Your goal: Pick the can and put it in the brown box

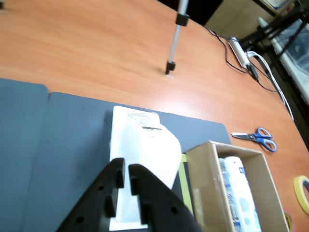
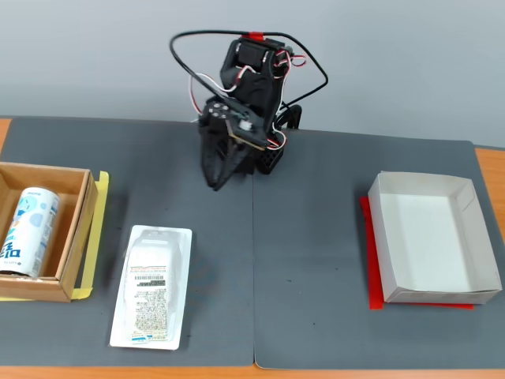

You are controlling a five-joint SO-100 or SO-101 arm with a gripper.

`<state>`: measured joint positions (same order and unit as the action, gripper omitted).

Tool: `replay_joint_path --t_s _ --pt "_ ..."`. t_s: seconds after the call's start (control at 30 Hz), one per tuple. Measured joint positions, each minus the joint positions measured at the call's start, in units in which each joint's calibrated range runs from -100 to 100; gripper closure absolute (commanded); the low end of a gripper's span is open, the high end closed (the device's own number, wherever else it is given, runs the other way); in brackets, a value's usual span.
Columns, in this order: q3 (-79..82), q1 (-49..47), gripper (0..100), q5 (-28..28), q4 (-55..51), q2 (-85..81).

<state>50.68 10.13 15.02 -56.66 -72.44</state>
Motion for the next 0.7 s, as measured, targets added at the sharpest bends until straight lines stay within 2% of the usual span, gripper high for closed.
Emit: replay_joint_path --t_s 0.1,0.33,0.7 --pt "6.5 -4.7 99 -0.2 0.0 -6.3" --pt "20.2 -9.8 99 -5.2 0.0 -18.7" --pt "34.5 -12.9 99 -6.0 0.0 -26.5"
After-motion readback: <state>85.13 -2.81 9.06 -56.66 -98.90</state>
